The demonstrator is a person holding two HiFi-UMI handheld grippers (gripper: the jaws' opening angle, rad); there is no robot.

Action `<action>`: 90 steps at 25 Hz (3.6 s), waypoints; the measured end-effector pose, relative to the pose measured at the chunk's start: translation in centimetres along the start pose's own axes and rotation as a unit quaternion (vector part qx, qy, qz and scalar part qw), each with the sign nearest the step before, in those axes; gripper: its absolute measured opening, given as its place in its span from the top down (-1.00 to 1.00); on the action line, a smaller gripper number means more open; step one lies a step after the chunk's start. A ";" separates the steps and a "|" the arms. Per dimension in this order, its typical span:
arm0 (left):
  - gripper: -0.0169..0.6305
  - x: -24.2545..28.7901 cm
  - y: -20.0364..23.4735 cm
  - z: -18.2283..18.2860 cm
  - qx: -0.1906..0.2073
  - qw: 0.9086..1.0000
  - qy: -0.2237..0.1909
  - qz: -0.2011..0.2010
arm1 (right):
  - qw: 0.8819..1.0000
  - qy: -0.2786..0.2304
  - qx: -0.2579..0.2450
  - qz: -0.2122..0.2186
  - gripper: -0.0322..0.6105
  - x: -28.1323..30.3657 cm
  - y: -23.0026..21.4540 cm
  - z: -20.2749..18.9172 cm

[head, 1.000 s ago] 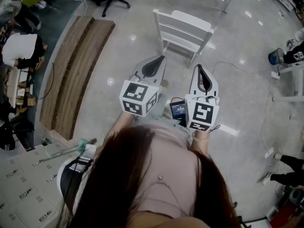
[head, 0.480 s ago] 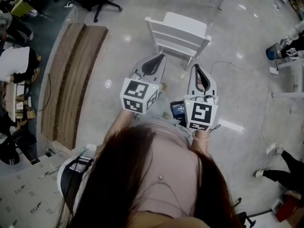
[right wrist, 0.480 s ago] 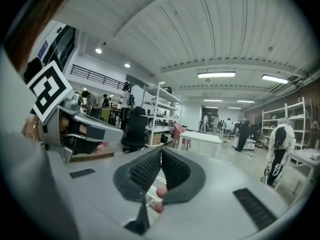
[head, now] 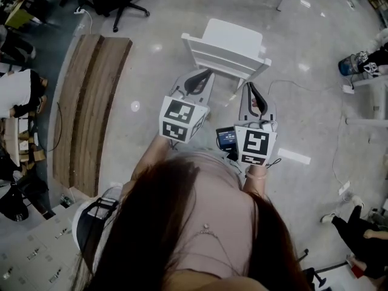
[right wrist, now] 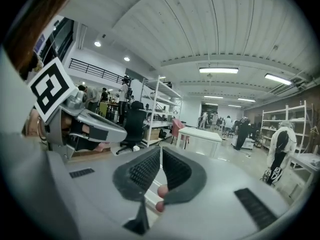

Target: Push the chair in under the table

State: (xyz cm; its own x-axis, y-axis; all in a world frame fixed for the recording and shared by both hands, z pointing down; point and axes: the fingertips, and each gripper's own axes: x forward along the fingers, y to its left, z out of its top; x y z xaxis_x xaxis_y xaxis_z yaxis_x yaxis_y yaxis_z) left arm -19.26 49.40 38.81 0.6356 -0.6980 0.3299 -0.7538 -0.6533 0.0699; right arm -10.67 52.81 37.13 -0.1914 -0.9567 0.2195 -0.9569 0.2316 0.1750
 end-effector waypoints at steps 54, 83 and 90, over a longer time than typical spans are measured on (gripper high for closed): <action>0.53 15.1 9.4 -6.6 0.186 0.964 0.170 -0.086 | 0.970 0.177 -0.156 0.055 0.45 17.6 -1.2 -8.2; 0.45 19.9 10.1 -11.7 0.278 0.918 0.271 -0.083 | 0.938 0.253 -0.209 0.113 0.39 21.4 -1.5 -15.3; 0.47 20.0 10.3 -11.8 0.309 0.906 0.276 -0.083 | 0.930 0.266 -0.223 0.119 0.39 22.0 -1.2 -16.4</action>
State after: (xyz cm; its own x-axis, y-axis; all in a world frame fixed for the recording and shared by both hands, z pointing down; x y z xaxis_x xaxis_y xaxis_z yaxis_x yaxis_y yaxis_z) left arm -16.25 32.14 57.22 0.4219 -0.4335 0.7963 -0.3107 -0.8942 -0.3222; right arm -10.17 34.36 57.45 -0.1374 -0.6728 0.7269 -0.6919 0.5903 0.4156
